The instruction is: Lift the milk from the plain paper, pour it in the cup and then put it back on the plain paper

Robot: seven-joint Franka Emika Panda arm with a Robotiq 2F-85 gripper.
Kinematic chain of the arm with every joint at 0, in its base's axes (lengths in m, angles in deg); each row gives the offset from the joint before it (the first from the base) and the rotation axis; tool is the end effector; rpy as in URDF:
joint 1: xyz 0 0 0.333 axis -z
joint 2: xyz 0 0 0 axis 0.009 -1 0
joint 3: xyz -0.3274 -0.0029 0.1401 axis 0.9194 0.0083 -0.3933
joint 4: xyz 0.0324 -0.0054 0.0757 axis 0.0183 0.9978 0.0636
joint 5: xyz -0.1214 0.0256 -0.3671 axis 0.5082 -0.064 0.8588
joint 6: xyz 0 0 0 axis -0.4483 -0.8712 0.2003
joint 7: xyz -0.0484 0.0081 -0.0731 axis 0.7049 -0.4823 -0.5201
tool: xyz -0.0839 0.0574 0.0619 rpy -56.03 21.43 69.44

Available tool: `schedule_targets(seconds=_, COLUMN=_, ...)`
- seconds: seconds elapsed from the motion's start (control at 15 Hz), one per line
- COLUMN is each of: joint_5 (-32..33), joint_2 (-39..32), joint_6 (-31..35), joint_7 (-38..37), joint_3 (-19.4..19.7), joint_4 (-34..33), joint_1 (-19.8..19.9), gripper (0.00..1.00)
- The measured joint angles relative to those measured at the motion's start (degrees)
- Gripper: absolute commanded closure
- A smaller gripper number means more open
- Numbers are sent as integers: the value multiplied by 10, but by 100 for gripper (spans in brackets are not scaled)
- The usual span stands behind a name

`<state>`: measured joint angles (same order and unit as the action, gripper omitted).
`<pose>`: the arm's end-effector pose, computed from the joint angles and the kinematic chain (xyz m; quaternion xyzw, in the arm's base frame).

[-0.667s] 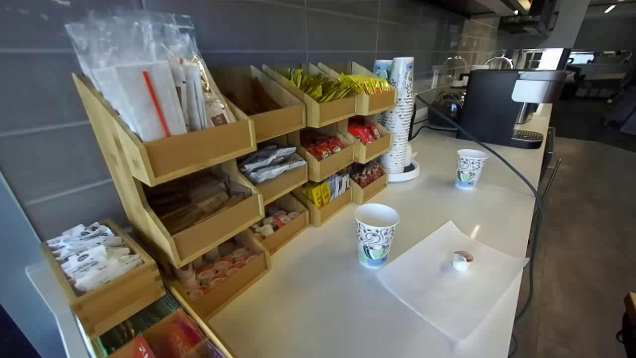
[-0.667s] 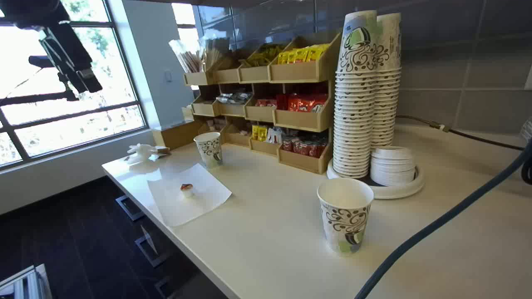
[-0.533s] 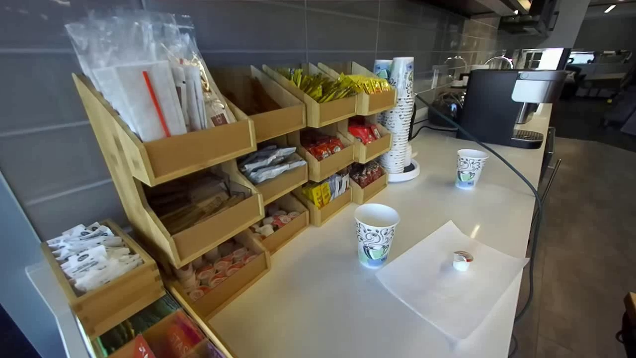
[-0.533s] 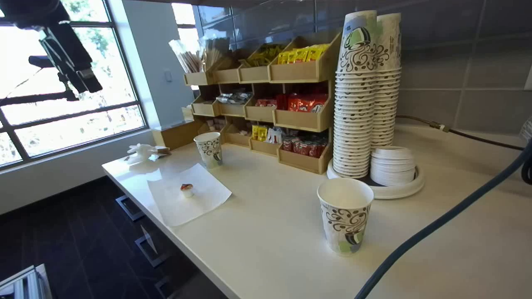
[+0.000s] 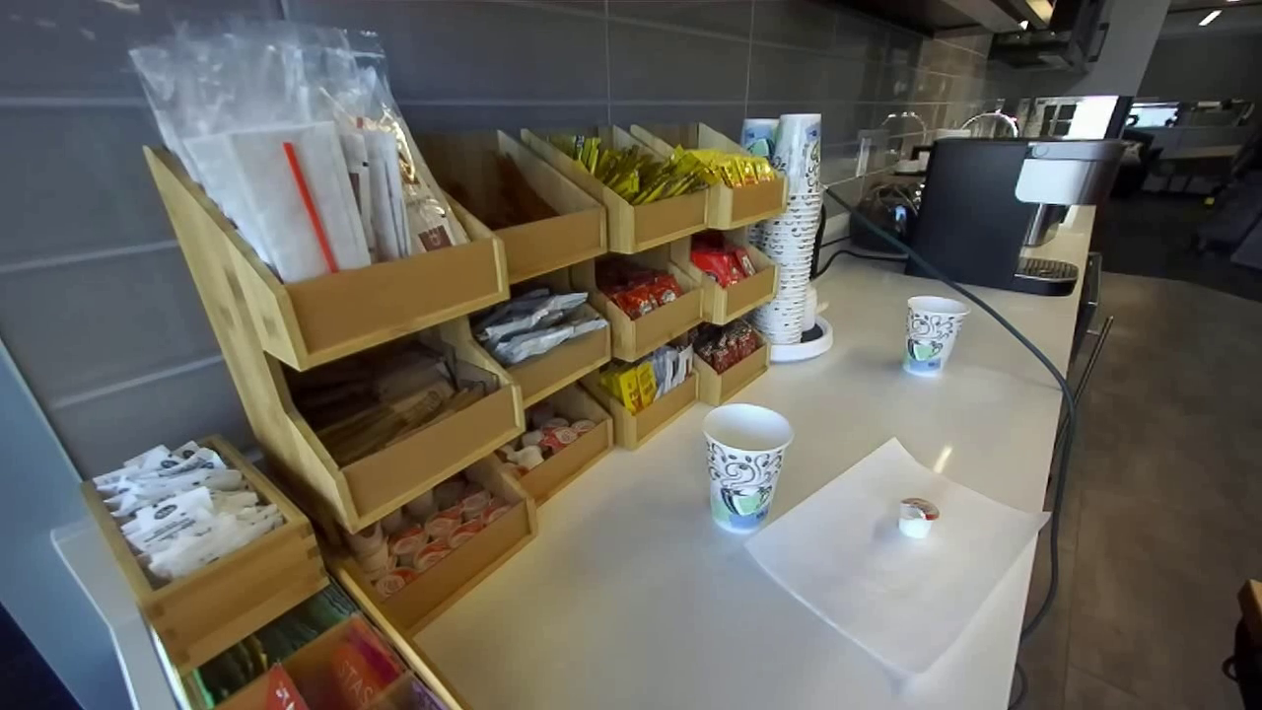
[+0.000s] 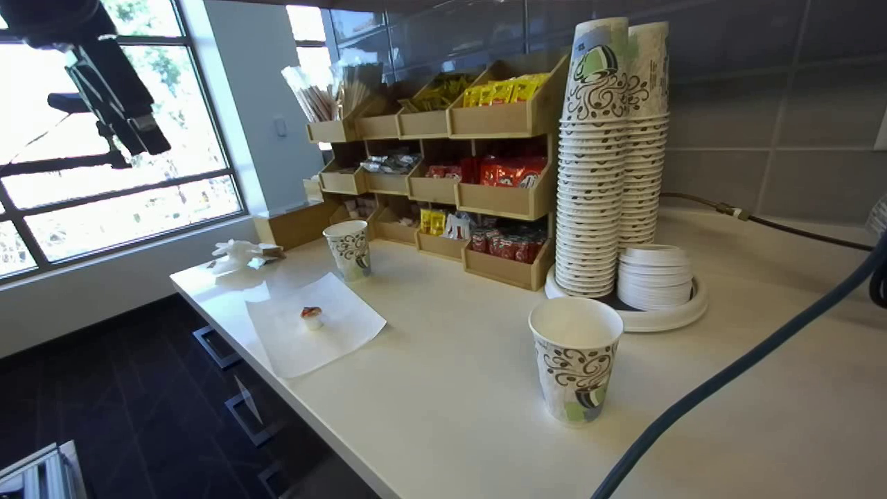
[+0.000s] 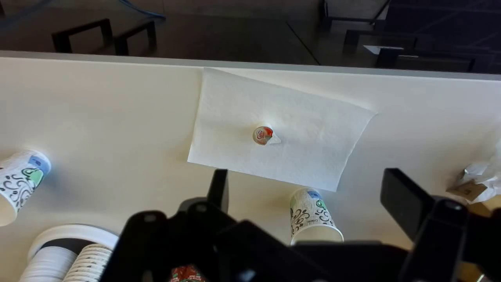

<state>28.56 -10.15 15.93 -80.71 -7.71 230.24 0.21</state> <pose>0.2373 0.0257 0.5743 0.9948 0.0002 0.1017 0.0091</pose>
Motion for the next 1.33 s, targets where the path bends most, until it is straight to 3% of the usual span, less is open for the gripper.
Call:
schedule_targets(seconds=0.53, joint_5=-21, joint_2=-16, joint_6=5, joint_7=16, joint_3=16, joint_4=10, joint_1=-9, gripper=0)
schedule_targets(seconds=0.93, joint_5=-60, joint_2=-117, joint_6=43, joint_7=92, joint_3=73, joint_4=24, joint_1=-37, gripper=0)
schedule_targets(seconds=1.33, joint_5=-87, joint_2=-217, joint_6=70, joint_7=180, joint_3=120, joint_4=24, joint_1=-39, gripper=0)
